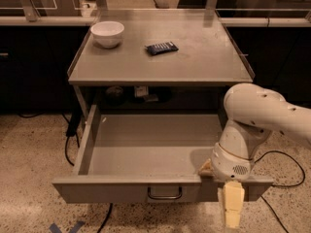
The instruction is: Open top drawer
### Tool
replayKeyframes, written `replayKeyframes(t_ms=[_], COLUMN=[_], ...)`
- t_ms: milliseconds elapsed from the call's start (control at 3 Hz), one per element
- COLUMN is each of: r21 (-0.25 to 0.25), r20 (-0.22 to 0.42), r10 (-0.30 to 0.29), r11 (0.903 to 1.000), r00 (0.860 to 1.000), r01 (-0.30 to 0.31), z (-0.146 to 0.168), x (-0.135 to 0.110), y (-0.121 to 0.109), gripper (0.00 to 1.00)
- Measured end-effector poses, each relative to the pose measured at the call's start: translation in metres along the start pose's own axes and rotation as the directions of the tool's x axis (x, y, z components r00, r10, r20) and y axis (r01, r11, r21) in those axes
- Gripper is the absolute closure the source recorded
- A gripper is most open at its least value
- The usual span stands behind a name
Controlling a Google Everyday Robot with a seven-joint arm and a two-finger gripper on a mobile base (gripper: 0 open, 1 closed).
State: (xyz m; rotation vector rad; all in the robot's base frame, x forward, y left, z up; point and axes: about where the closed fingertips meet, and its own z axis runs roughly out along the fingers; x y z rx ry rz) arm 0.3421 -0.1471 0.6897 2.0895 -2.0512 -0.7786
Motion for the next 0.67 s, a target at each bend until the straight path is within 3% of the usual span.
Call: replayKeyframes(t_ms=[333, 667], r21=[0.092, 0.101], r20=[-0.022, -0.018], r10=[0.02, 0.018], r11=[0.9956, 0.9947], r00=[1.0, 1.0], r01=[-0.018, -0.016], z=[-0.0413, -0.044], x=[0.0166, 0.0149], y=[-0.0088, -0.0108], gripper=[0.0, 0.0])
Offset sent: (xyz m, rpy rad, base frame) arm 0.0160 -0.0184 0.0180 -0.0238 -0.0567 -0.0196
